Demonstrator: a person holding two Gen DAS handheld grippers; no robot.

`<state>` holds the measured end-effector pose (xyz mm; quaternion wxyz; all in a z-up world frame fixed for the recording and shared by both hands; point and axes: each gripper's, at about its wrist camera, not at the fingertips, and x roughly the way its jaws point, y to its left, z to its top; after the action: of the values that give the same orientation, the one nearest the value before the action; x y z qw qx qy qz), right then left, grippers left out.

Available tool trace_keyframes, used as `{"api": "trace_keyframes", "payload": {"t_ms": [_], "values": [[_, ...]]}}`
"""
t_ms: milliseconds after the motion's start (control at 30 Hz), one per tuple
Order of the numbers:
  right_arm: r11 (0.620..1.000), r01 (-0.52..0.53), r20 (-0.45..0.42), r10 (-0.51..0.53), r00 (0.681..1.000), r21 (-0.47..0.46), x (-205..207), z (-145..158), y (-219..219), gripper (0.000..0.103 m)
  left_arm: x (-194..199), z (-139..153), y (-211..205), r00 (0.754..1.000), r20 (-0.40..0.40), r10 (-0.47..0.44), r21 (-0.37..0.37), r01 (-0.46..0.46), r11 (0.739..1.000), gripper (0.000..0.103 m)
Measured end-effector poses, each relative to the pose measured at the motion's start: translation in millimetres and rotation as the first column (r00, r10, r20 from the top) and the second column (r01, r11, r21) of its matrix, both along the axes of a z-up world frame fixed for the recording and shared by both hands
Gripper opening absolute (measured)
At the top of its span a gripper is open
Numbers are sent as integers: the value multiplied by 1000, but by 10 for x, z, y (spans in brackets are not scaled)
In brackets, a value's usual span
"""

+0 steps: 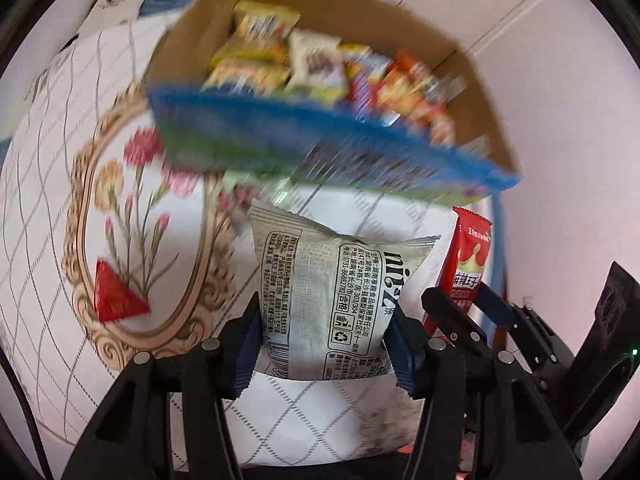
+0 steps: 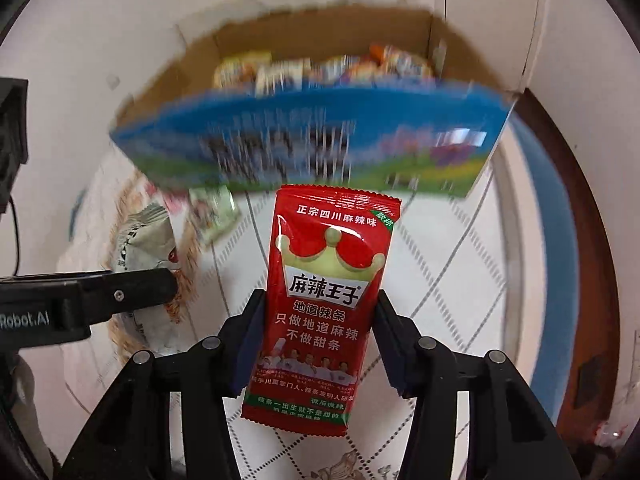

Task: Organize snacks
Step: 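Carry both packs into the box and open both tools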

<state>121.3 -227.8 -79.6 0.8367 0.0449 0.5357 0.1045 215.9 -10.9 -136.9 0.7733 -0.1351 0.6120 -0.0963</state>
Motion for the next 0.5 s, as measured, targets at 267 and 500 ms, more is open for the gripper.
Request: {"api": "trace_keyframes", "payload": {"t_ms": [267, 500], "values": [[1000, -11, 178, 11, 984, 2, 632, 881, -207, 54, 768, 502, -213, 997, 74, -39, -35, 42, 998, 53], [999, -40, 144, 42, 989, -17, 1660, 916, -222, 54, 1622, 491, -274, 997, 56, -49, 76, 45, 996, 53]]}}
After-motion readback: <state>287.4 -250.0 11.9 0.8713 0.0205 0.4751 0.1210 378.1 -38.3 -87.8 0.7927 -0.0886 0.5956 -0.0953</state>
